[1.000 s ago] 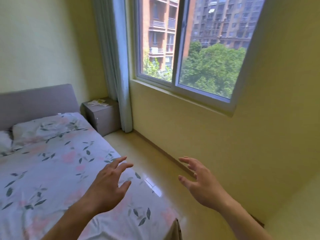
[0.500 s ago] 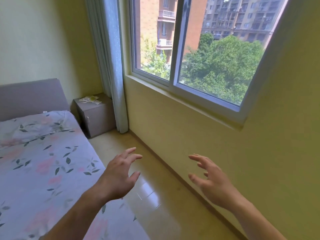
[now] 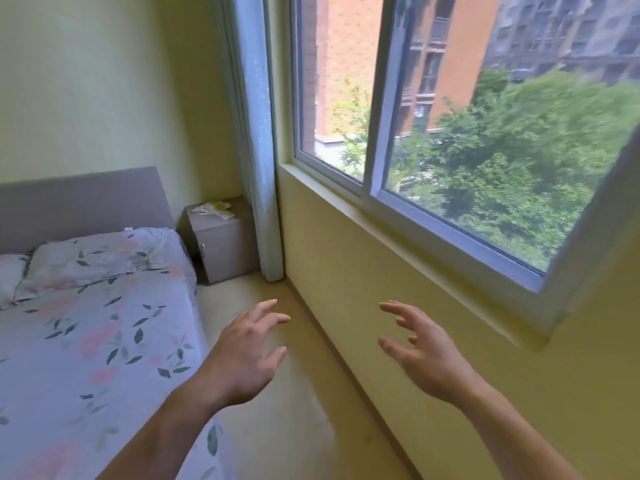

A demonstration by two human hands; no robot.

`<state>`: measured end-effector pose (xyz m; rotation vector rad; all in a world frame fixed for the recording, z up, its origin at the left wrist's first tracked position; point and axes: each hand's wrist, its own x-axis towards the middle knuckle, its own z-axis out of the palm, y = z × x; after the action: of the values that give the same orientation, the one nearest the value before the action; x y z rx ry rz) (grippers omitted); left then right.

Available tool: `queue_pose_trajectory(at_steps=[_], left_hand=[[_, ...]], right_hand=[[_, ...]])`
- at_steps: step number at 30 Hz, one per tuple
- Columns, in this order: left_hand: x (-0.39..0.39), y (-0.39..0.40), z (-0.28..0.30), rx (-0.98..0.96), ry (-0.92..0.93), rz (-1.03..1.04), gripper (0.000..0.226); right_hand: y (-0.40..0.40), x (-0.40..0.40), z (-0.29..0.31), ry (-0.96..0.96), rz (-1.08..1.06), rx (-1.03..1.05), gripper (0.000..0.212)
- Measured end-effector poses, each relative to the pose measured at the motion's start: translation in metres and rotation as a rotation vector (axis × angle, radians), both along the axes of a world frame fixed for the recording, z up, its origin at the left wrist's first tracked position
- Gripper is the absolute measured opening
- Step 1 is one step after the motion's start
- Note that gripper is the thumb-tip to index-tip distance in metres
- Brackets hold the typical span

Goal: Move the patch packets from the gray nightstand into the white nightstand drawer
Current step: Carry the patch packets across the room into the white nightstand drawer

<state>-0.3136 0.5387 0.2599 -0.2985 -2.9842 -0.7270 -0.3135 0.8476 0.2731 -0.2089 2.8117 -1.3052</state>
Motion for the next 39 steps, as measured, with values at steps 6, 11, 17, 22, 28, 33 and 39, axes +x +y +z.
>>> queue_pose_trajectory(at_steps=[6, 11, 17, 22, 28, 33, 39], left_hand=[[-0.041, -0.034, 0.007, -0.01, -0.018, 0.234, 0.047], [-0.087, -0.087, -0.005, 0.003, -0.047, 0.404, 0.044], [-0.182, -0.157, -0.022, 0.039, -0.047, 0.506, 0.045], [-0.282, -0.222, -0.016, 0.037, -0.061, 0.498, 0.045], [-0.394, -0.259, -0.001, 0.065, -0.033, 0.418, 0.044], [-0.478, -0.284, -0.003, 0.08, -0.027, 0.39, 0.044], [-0.588, -0.334, -0.014, 0.053, -0.052, 0.413, 0.042]], right_hand=[[-0.031, -0.112, 0.009, 0.01, 0.19, -0.023, 0.051], [-0.088, -0.201, 0.011, 0.026, 0.358, 0.006, 0.053], [-0.16, -0.321, 0.003, 0.047, 0.435, 0.056, 0.053], [-0.228, -0.416, 0.002, 0.037, 0.439, 0.03, 0.051], [-0.277, -0.509, -0.004, 0.004, 0.409, 0.011, 0.05], [-0.313, -0.595, -0.011, -0.013, 0.406, -0.001, 0.049], [-0.372, -0.717, -0.029, -0.019, 0.449, -0.002, 0.047]])
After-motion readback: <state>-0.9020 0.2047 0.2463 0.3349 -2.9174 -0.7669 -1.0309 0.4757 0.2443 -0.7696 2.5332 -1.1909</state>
